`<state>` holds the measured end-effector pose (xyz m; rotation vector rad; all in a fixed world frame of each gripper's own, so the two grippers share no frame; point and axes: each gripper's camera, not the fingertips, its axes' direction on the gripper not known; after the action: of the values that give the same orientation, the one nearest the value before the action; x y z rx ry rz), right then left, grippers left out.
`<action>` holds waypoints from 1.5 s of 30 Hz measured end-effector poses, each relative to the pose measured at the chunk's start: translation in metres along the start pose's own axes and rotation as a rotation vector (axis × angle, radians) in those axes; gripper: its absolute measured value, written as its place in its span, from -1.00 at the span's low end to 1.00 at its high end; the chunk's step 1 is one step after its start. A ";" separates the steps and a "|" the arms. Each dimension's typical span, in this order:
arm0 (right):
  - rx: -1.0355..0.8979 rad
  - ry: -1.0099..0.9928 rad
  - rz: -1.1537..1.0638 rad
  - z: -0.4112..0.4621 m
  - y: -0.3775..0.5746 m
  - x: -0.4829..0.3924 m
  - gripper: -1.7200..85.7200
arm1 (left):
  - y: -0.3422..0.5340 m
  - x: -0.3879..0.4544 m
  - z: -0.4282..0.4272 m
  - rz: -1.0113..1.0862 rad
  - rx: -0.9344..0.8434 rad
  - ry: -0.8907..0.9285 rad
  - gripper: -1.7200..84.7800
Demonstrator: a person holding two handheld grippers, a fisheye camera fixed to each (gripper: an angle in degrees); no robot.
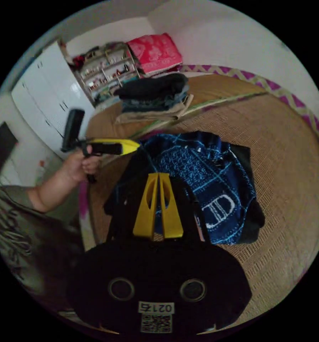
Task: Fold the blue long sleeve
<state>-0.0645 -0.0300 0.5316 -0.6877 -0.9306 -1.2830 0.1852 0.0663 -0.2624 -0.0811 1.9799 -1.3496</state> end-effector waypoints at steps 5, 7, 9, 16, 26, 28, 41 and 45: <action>-0.046 0.460 -0.144 0.083 0.022 -0.078 -0.98 | 0.020 0.032 0.085 0.117 -0.169 -0.142 -0.80; -0.041 0.523 -0.149 0.089 0.025 -0.088 -0.98 | 0.025 0.041 0.092 0.124 -0.175 -0.139 -0.80; -0.044 0.496 -0.074 0.088 0.021 -0.083 -0.97 | 0.030 0.058 0.102 0.167 -0.180 -0.189 -0.80; -0.049 0.420 0.049 0.079 0.020 -0.055 -0.95 | 0.043 0.096 0.127 0.211 -0.180 -0.262 -0.84; 0.256 0.233 0.642 -0.073 0.140 0.075 -0.71 | 0.091 0.088 0.048 0.052 0.008 -0.119 -0.98; 0.225 0.055 0.766 -0.066 0.164 0.106 -0.68 | 0.106 0.097 0.041 0.059 0.007 -0.163 -0.97; 0.304 -0.352 1.157 -0.003 0.192 0.204 -0.81 | 0.171 0.134 0.062 0.102 -0.119 -0.246 -0.90; 0.266 -0.418 1.106 -0.005 0.188 0.229 -0.86 | 0.181 0.140 0.081 0.121 -0.188 -0.280 -0.97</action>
<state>0.1270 -0.1121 0.7423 -1.0598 -0.8143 -0.0348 0.1911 0.0235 -0.5015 -0.2220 1.8369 -1.0133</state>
